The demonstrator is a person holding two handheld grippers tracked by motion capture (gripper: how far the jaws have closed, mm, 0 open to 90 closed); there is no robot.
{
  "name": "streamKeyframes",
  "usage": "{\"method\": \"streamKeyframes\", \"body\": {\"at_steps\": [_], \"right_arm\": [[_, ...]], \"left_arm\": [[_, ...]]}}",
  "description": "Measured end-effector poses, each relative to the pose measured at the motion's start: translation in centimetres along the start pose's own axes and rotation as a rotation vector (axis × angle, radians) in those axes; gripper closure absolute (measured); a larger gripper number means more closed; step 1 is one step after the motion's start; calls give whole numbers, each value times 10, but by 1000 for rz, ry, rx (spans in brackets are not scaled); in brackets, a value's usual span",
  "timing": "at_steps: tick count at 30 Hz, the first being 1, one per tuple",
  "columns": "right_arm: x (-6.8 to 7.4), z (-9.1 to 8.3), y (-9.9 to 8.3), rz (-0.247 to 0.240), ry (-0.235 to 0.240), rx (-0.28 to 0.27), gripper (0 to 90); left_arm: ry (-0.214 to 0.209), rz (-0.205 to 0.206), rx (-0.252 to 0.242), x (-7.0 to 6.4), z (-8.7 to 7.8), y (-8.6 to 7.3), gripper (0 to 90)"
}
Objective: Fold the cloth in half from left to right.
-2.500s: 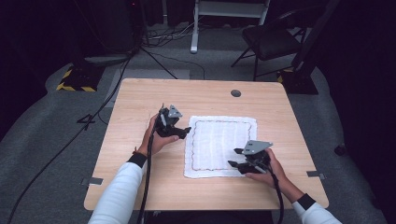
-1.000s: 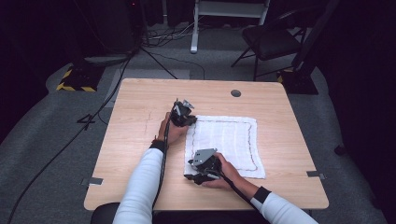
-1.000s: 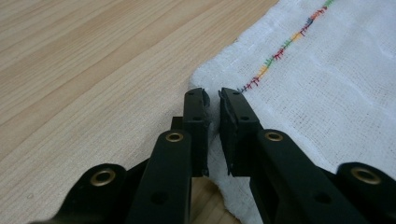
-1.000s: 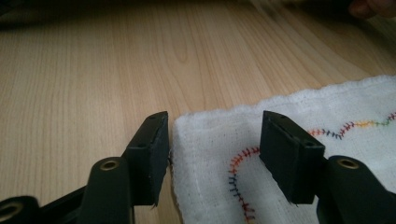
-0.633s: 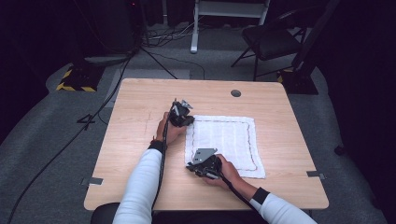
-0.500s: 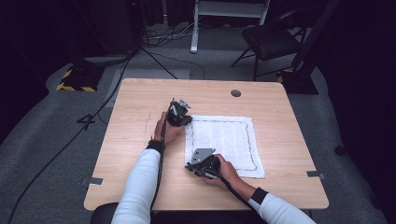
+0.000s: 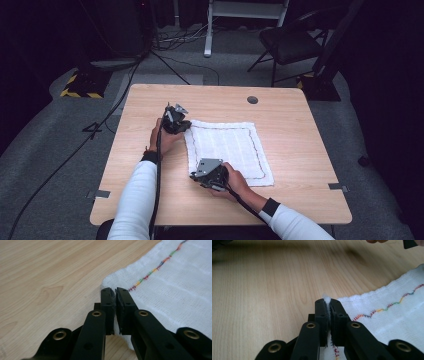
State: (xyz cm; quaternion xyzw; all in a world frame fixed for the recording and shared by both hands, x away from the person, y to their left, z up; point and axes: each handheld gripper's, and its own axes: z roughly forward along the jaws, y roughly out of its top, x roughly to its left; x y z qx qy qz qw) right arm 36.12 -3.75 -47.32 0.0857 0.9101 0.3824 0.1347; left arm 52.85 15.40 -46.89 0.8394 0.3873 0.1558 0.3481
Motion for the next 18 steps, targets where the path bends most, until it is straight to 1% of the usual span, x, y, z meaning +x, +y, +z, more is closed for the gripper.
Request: {"method": "streamKeyframes", "body": {"at_steps": [1, 3, 6, 9, 12, 15, 16, 17, 18], "right_arm": [[0, -1, 2, -6, -2, -6, 858], [1, -5, 8, -14, -8, -24, 859], [1, -7, 11, -25, -17, -31, 859], [0, -13, 11, -17, -29, -41, 859], [-3, -22, 8, -2, -39, -57, 861], [-5, -32, 3, 7, -61, -72, 862], [-5, -35, 0, 13, -63, -76, 862], [-6, -40, -4, 27, -67, -80, 862], [-7, -42, -7, 37, -69, -82, 862]], "left_arm": [[2, -4, -25, 0, -4, 0, 846], [0, -3, -52, 2, -12, 0, 848], [7, 7, -53, -1, -18, 1, 848], [8, 21, -55, -5, -20, 6, 848], [6, 27, -64, -10, -17, 12, 848], [-12, 26, -67, -17, -11, 17, 849], [-17, 37, -61, -21, -8, 20, 849], [-13, 40, -65, -23, -6, 21, 849], [-20, 45, -64, -25, -4, 24, 849]]}}
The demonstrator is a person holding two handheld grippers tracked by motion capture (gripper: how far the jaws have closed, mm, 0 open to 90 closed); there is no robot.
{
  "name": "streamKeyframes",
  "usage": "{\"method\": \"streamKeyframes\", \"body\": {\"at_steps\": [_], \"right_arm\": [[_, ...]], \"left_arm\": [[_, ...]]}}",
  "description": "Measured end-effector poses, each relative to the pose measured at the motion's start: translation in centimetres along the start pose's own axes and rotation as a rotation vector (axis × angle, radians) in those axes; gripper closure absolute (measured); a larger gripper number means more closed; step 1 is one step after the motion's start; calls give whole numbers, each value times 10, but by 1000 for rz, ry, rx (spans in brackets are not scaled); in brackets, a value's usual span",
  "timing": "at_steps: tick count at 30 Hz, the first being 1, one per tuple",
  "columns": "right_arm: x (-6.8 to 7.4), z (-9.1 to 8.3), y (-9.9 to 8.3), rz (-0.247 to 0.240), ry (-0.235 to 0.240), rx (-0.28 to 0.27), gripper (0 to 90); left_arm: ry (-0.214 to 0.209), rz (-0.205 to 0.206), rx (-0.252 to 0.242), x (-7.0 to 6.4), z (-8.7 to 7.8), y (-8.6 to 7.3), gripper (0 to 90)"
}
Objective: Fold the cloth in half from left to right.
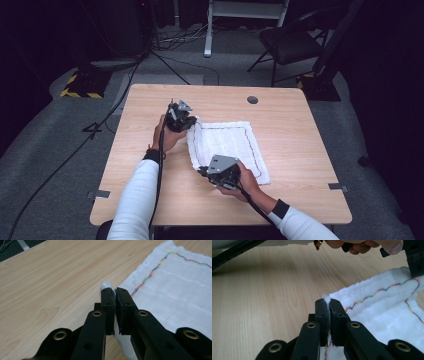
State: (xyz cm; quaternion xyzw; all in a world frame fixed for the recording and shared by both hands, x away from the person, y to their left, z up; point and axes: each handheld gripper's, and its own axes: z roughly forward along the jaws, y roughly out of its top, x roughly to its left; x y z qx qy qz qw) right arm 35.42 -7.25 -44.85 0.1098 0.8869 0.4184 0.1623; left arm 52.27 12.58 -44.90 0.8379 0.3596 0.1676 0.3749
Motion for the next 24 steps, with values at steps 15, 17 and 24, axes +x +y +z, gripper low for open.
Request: {"method": "streamKeyframes", "body": {"at_steps": [15, 17, 24], "right_arm": [[-30, -51, -38, 101, -100, 0, 863], [-33, -58, -42, 114, -115, 1, 863], [-40, -78, -58, 143, -165, 20, 863]], "left_arm": [[3, 64, 10, -37, 38, 36, 848], [-3, 61, 10, -40, 42, 39, 848], [-18, 80, 9, -52, 52, 54, 848]]}}
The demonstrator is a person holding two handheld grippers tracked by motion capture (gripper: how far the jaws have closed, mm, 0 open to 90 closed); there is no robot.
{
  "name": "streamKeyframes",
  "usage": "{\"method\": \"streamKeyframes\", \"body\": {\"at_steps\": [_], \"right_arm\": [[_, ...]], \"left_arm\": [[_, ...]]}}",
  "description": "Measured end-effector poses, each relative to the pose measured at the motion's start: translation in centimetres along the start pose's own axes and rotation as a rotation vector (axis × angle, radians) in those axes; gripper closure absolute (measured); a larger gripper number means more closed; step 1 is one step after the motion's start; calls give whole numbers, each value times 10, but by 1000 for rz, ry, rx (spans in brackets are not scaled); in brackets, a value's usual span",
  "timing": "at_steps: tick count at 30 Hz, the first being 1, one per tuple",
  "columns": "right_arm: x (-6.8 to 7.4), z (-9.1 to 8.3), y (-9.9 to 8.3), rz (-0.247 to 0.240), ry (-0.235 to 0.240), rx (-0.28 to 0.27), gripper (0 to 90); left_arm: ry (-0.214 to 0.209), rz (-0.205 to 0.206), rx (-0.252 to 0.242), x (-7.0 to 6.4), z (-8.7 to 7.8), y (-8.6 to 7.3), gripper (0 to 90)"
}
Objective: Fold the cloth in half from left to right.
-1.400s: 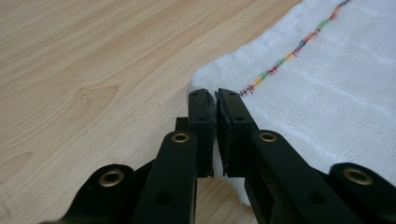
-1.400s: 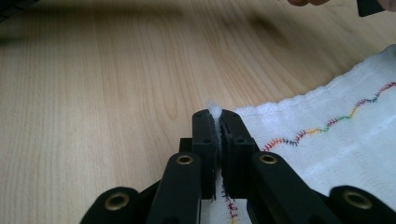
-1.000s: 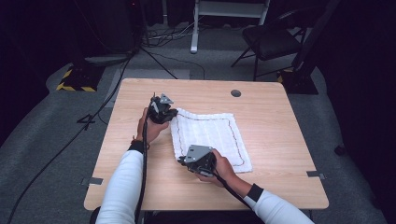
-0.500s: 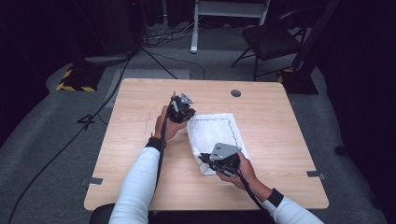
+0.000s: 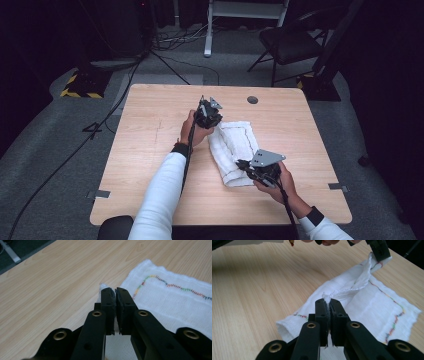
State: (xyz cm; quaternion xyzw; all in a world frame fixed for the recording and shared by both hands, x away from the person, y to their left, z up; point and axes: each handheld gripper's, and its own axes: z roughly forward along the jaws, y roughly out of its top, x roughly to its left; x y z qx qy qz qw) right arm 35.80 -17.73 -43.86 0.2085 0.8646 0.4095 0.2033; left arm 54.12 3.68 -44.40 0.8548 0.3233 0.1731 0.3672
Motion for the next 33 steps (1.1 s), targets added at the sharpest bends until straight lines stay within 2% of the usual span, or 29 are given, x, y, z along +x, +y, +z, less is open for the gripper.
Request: {"method": "streamKeyframes", "body": {"at_steps": [7, 11, 13, 21, 25, 26, 27, 28, 29, 30, 31, 33], "right_arm": [[-8, -20, -14, 25, -36, 4, 863], [-12, -30, -22, 44, -47, 11, 863], [-12, -33, -25, 39, -55, 17, 863], [-15, -43, -40, 48, -78, 52, 862], [-16, -43, -49, 61, -91, 77, 845], [-17, -43, -52, 63, -98, 85, 798], [-18, -42, -55, 69, -102, 97, 706], [-19, -40, -58, 82, -113, 115, 633], [-22, -36, -65, 98, -111, 157, 587], [-22, -36, -65, 98, -111, 157, 587], [-23, -36, -67, 112, -103, 161, 559], [-27, -37, -71, 130, -98, 172, 504]], "left_arm": [[-18, 46, -8, -17, 11, 19, 848], [-34, 59, -11, -27, 20, 27, 848], [-44, 66, -6, -31, 25, 30, 848], [-71, 104, 7, -48, 45, 40, 847], [-76, 97, 9, -54, 55, 42, 832], [-68, 97, 17, -56, 57, 42, 795], [-58, 86, 33, -58, 58, 43, 697], [-71, 76, 53, -60, 57, 43, 589], [-77, 73, 66, -62, 53, 44, 422], [-69, 78, 66, -63, 49, 43, 422], [-65, 89, 59, -65, 43, 42, 372], [-95, 93, 46, -65, 31, 38, 292]]}}
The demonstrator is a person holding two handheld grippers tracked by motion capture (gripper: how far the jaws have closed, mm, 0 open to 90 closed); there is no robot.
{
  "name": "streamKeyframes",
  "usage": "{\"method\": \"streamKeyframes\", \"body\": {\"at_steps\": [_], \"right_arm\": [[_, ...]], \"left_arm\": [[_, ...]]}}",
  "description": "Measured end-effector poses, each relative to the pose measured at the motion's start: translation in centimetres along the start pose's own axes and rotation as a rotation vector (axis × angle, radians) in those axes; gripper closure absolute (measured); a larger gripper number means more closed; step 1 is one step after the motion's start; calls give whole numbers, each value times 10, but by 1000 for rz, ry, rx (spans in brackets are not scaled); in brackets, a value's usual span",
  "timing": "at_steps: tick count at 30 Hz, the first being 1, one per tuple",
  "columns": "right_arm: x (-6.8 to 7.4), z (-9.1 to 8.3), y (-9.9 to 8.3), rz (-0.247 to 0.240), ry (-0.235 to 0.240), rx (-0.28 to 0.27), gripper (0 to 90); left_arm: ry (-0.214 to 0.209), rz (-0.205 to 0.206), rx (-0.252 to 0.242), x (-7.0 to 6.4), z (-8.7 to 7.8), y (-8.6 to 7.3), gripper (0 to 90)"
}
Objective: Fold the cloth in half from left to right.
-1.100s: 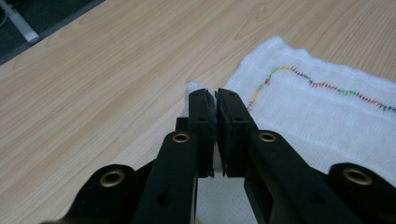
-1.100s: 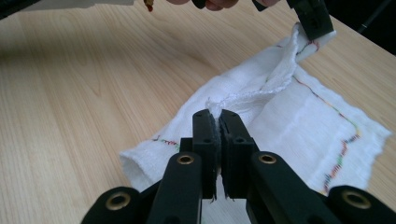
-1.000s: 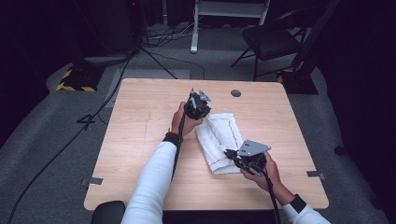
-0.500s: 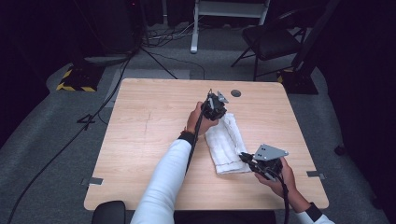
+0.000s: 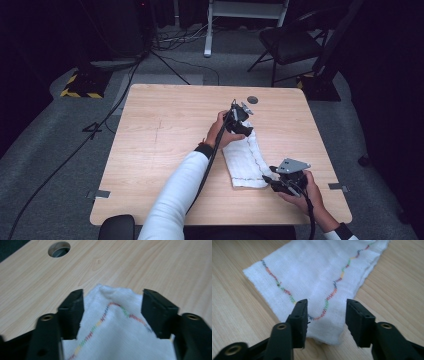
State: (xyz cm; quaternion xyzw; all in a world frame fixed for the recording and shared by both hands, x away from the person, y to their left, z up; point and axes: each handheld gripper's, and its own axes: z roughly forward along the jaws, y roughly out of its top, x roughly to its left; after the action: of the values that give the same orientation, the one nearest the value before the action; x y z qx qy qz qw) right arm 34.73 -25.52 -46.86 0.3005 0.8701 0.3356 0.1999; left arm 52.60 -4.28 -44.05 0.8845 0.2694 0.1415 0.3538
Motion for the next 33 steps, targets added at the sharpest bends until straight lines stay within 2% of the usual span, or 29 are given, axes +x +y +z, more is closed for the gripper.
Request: {"method": "streamKeyframes", "body": {"at_steps": [2, 5, 10, 12, 16, 19, 22, 25, 27, 30, 33], "right_arm": [[-3, -3, -1, 12, 25, -16, 469], [-5, -6, 0, 2, 14, -27, 435], [-14, -6, 2, 2, -2, -45, 415], [-21, -3, 4, -2, -22, -42, 417], [-28, 4, 7, -5, -21, -36, 417], [-33, 18, 10, -20, -18, -1, 416], [-37, 31, 10, -26, 15, 46, 401], [-39, 35, 9, -28, 19, 66, 380], [-39, 36, 7, -16, 40, 70, 382], [-37, 36, 5, -17, 46, 67, 394], [-31, 35, 4, -41, 62, 65, 411]], "left_arm": [[-8, 20, 28, -4, -10, -6, 244], [-5, 95, 64, -16, -26, -22, 216], [-70, 151, 25, -37, -51, -51, 213], [-96, 169, -6, -49, -56, -65, 238], [-121, 199, 31, -64, -52, -82, 238], [-131, 205, 73, -70, -44, -90, 237], [-135, 219, 111, -70, -38, -96, 224], [-152, 211, 107, -65, -39, -98, 222], [-154, 204, 100, -64, -41, -101, 222], [-152, 185, 94, -65, -43, -106, 232], [-175, 156, 100, -63, -47, -111, 235]]}}
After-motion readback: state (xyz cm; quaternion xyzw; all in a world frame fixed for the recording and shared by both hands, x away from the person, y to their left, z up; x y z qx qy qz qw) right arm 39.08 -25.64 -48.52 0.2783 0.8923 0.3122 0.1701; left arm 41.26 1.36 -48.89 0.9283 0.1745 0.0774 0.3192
